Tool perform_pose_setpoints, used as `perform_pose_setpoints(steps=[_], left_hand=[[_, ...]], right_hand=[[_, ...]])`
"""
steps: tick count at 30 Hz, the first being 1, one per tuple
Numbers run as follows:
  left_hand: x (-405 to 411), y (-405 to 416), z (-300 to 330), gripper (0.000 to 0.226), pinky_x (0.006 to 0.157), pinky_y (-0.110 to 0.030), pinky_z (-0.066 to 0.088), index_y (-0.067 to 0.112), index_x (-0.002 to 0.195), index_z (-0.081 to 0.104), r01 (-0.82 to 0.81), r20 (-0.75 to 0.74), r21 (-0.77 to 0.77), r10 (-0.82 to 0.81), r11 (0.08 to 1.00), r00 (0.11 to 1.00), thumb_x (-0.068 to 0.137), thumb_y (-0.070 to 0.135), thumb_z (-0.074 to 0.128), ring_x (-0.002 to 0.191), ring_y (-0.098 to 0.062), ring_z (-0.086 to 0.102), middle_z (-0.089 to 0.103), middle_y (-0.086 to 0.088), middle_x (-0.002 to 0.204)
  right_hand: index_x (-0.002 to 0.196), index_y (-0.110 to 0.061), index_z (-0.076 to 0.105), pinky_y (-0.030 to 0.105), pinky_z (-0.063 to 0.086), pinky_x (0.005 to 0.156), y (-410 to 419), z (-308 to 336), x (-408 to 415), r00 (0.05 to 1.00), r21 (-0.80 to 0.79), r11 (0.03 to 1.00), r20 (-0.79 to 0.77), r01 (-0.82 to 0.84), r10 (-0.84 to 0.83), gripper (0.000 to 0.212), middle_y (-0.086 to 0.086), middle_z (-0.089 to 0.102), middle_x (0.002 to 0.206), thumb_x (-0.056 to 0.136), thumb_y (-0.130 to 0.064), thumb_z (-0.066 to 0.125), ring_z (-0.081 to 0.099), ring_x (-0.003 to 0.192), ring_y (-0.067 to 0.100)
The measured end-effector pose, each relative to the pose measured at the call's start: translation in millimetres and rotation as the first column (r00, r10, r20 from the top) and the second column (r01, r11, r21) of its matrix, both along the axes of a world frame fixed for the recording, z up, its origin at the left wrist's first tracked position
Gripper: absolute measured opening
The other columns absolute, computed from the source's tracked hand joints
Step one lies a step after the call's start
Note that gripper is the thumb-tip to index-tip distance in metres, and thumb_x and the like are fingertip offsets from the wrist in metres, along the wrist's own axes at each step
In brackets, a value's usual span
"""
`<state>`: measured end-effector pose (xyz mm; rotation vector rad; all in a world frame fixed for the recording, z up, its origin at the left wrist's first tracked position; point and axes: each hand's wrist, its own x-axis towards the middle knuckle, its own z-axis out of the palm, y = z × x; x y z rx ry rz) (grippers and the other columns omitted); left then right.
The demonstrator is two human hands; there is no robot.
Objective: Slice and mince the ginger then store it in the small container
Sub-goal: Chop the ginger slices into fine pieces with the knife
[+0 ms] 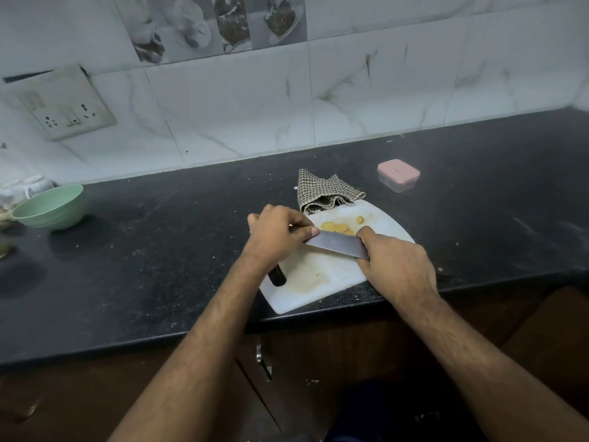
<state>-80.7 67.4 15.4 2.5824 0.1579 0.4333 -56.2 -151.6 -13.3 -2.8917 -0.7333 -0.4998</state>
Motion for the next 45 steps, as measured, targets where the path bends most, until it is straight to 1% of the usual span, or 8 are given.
perform_pose_setpoints(steps=[7,12,19,27,30,33,40,45], left_hand=[[23,5,8,0.018,0.09,-0.037,0.024,0.029,0.08,0.074,-0.055,-0.019,-0.072,0.054,0.996,0.998,0.093,0.042,0.073,0.087,-0.008,0.059,0.065,0.017,0.072],[37,4,13,0.007,0.094,-0.037,0.022,0.029,0.09,0.08,-0.089,-0.058,-0.013,0.088,0.996,0.994,0.093,0.032,0.074,0.095,-0.008,0.059,0.073,0.017,0.089],[44,-1,9,0.006,0.094,-0.034,0.024,0.029,0.095,0.08,-0.084,-0.044,-0.014,0.083,0.996,0.996,0.09,0.029,0.077,0.094,-0.006,0.058,0.069,0.018,0.085],[65,-16,12,0.038,0.107,-0.043,0.043,0.028,0.119,0.074,0.108,-0.249,0.04,-0.095,0.993,0.964,0.083,0.033,0.085,0.106,-0.014,0.065,0.074,0.011,0.103],[76,-22,9,0.038,0.096,-0.029,0.051,0.017,0.12,0.074,0.149,-0.271,0.005,-0.142,0.989,0.952,0.083,0.017,0.085,0.103,-0.015,0.067,0.074,0.001,0.107],[81,-25,8,0.028,0.082,-0.022,0.05,0.01,0.11,0.077,0.161,-0.279,-0.012,-0.157,0.987,0.947,0.083,0.009,0.083,0.091,-0.013,0.066,0.073,-0.002,0.097],[79,-21,6,0.018,0.088,-0.039,0.061,0.014,0.086,0.077,0.113,-0.272,-0.082,-0.131,0.99,0.953,0.075,0.01,0.091,0.077,-0.01,0.068,0.074,0.003,0.079],[69,-16,15,0.02,0.079,-0.038,0.059,0.027,0.071,0.072,0.055,-0.063,-0.064,-0.059,0.996,0.996,0.075,0.027,0.091,0.062,-0.001,0.058,0.066,0.015,0.063]], right_hand=[[0.114,-0.03,0.049,0.032,0.05,0.055,-2,-2,3,1.0,0.02,1.0,-0.006,-0.005,0.005,0.018,-0.008,0.06,0.074,0.097,-0.036,0.048,0.059,0.062,0.02],[0.111,-0.029,0.048,0.032,0.047,0.054,-1,-2,2,1.0,0.023,1.0,-0.006,-0.021,0.021,0.016,-0.008,0.059,0.074,0.097,-0.036,0.047,0.056,0.06,0.02],[0.109,-0.029,0.049,0.031,0.047,0.052,-3,-3,4,1.0,0.039,0.999,-0.002,-0.031,0.031,0.014,-0.008,0.059,0.072,0.097,-0.035,0.048,0.057,0.059,0.021],[0.111,-0.03,0.048,0.033,0.051,0.055,-1,-3,6,0.999,0.043,0.998,-0.015,-0.042,0.043,0.015,-0.007,0.058,0.073,0.097,-0.036,0.047,0.059,0.062,0.02],[0.111,-0.03,0.048,0.035,0.051,0.056,-1,-2,7,0.999,0.05,0.998,-0.02,-0.04,0.041,0.015,-0.007,0.06,0.075,0.097,-0.036,0.047,0.059,0.064,0.02],[0.113,-0.03,0.048,0.035,0.05,0.057,-2,-2,7,0.999,0.046,0.998,-0.022,-0.047,0.048,0.017,-0.007,0.063,0.079,0.098,-0.037,0.047,0.059,0.066,0.019],[0.111,-0.03,0.049,0.034,0.048,0.056,-2,-4,7,0.999,0.059,0.997,-0.017,-0.042,0.043,0.016,-0.007,0.061,0.076,0.097,-0.037,0.047,0.057,0.064,0.02],[0.112,-0.031,0.048,0.034,0.05,0.056,-4,-4,8,0.999,0.061,0.997,-0.018,-0.038,0.039,0.016,-0.008,0.061,0.074,0.097,-0.038,0.048,0.059,0.064,0.019]])
